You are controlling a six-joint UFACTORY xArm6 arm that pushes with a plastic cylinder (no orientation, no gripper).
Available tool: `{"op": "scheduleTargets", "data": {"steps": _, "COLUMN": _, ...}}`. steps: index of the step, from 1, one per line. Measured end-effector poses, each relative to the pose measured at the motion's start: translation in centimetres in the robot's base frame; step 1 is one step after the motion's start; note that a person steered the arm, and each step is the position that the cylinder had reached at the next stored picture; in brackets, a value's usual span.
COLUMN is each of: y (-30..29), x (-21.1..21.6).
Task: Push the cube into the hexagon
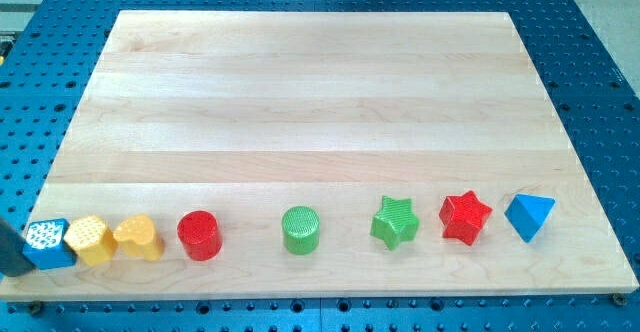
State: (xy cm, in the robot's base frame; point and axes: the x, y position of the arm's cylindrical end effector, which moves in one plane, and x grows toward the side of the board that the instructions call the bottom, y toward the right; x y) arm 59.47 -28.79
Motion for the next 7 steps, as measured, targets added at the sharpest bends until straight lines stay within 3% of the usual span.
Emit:
{"op": "scheduleTargets", "data": {"steps": 3, "y": 0.8, "x": -1.6}}
{"op": "scheduleTargets", "data": {"steps": 7, "y": 1.8, "x": 0.1}}
